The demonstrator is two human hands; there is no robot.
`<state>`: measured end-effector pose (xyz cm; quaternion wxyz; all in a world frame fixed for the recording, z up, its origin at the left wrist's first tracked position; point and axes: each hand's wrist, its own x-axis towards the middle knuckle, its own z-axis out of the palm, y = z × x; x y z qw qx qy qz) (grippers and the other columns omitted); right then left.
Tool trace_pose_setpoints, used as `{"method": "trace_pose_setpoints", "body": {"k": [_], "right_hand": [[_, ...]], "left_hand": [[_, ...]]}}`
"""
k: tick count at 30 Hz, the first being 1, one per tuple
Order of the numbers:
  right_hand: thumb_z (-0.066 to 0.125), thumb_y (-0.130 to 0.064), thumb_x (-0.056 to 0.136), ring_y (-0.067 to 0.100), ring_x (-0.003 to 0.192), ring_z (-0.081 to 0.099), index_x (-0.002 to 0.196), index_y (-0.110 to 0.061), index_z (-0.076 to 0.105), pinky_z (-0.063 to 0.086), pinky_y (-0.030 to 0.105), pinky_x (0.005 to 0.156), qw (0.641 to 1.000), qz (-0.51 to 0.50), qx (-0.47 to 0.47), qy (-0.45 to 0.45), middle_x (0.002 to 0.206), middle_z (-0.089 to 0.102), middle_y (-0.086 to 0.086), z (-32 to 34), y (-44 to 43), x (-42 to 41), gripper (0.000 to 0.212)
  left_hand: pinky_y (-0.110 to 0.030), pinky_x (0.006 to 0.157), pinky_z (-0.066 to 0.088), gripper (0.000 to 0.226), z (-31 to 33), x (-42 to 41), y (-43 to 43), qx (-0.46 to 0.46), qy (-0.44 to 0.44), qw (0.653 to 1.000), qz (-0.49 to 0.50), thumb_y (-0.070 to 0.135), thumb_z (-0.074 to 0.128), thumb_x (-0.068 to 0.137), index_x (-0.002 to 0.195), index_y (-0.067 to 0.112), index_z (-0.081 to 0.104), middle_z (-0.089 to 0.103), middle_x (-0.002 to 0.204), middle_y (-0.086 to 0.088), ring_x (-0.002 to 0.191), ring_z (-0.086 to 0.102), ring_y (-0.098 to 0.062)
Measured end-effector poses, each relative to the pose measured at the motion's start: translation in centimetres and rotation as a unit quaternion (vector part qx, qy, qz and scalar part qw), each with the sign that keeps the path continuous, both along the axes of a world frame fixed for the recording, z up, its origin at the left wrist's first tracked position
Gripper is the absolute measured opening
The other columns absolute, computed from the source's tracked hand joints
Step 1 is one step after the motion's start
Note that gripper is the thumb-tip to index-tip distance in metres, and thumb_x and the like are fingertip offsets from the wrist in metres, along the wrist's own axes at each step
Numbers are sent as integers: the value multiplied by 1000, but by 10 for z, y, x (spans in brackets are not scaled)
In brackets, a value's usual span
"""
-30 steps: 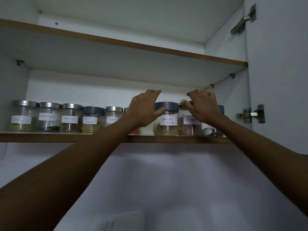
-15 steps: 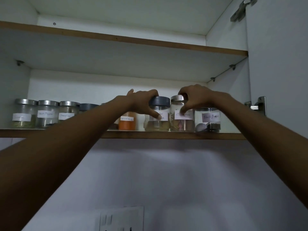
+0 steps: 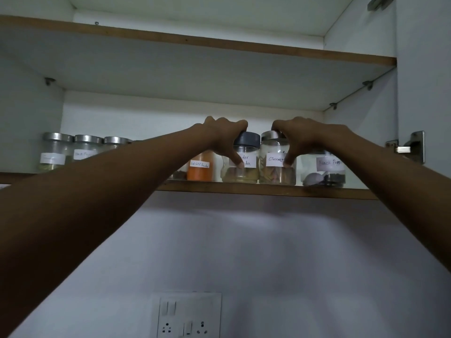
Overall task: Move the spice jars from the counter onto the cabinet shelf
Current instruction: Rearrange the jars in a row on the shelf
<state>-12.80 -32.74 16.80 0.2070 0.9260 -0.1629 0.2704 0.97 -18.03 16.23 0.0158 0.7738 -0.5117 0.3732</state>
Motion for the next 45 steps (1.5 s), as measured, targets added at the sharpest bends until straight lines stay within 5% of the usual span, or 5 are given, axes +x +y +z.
{"method": "trace_pose_setpoints", "body": {"k": [15,20,30,38,45], "right_hand": [[83,-26,65,23,89,45,124,-9,32,41,36,72,996,-73,-6,42,109,49,12,-3,-7,67,80],[81,-19,69,31,107,51,131,-7,27,41,36,77,996,-81,4,43,121,49,16,-6,-18,93,83],[83,-16,66,30,98,52,126,-7,26,43,37,76,997,-73,15,35,116,51,17,-7,-40,122,83],[83,-16,66,32,107,53,129,-9,25,43,37,76,997,-71,15,28,121,49,16,-7,-50,136,87],[82,-19,68,31,103,52,131,-8,21,45,40,85,998,-45,36,21,121,49,18,-6,-64,147,88]], "left_hand": [[-37,80,40,64,3,48,-35,21,86,996,15,35,77,75,120,10,38,56,114,-12,96,50,-27],[-46,93,45,65,1,69,-52,26,104,994,25,33,76,77,123,10,36,55,118,-15,105,53,-32],[-64,109,6,63,-1,99,-74,32,28,994,97,46,70,79,125,17,37,56,123,-9,129,36,-34],[-68,106,-5,65,-3,110,-87,39,14,989,139,47,69,80,128,18,35,52,133,-10,141,18,-34],[-67,106,-6,68,-4,114,-92,48,-48,984,163,53,62,83,134,19,32,55,131,-5,137,28,-32]]}}
